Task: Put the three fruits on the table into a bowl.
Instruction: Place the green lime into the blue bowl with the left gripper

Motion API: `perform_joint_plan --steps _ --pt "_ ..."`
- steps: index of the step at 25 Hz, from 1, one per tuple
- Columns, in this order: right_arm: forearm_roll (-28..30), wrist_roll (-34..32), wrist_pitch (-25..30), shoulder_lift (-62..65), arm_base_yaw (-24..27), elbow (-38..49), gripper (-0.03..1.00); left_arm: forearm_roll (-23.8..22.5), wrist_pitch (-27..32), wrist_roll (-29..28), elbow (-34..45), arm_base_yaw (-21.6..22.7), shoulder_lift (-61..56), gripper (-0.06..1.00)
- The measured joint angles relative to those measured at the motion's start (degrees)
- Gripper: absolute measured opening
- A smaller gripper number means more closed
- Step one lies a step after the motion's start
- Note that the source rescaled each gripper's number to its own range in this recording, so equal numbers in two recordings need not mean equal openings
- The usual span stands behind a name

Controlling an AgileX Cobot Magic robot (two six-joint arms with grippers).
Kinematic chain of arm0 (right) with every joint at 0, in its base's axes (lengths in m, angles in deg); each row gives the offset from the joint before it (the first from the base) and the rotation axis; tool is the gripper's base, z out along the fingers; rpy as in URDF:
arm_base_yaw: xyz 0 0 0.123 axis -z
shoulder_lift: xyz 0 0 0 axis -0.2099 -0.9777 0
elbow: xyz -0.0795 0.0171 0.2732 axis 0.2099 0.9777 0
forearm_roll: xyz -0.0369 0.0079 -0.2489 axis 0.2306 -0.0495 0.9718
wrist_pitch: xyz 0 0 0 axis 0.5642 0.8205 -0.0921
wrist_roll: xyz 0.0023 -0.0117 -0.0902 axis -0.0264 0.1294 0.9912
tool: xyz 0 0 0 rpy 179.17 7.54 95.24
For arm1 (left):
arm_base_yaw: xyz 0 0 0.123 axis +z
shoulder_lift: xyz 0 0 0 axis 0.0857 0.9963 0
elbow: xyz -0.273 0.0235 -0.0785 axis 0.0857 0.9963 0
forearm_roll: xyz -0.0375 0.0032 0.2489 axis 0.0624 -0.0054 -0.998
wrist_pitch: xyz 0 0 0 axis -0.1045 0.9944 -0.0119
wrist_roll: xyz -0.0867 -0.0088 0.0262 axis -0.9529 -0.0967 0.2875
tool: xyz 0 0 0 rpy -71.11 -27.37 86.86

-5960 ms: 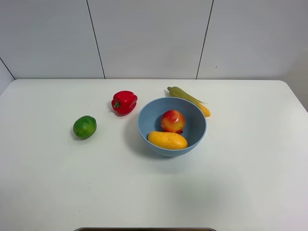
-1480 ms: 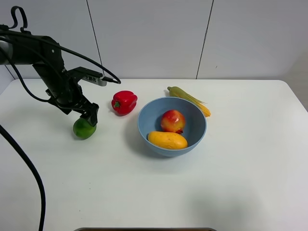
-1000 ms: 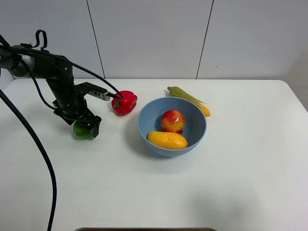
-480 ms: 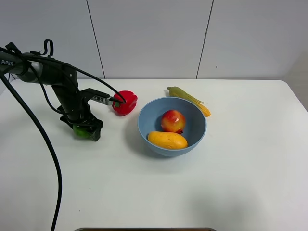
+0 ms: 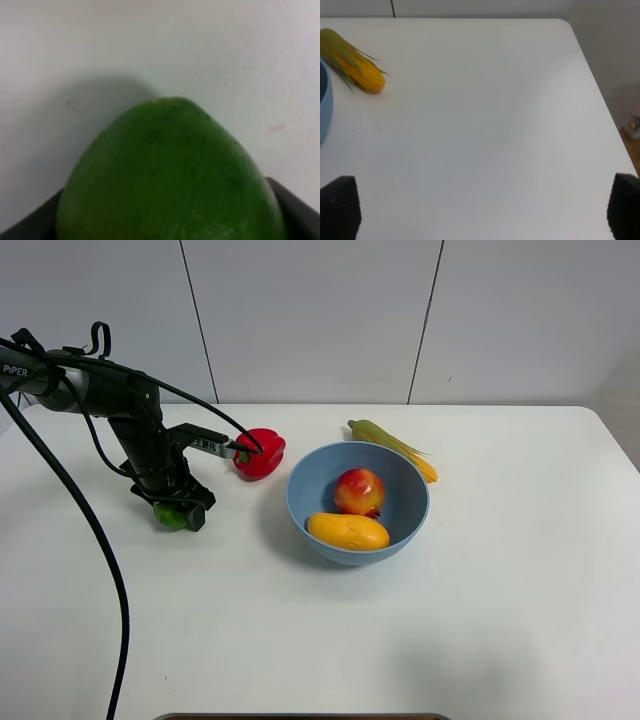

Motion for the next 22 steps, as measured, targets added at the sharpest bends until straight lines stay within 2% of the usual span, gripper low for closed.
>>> perform_joint_plan --steps 14,22 --pt "0.0 0.0 0.0 0.0 0.0 0.0 1.0 0.07 0.35 0.01 0.0 0.0 0.0 0.0" --pt "0.0 0.0 0.0 0.0 0.0 0.0 1.0 0.07 3.67 -0.2 0.0 0.0 -3.24 0.0"
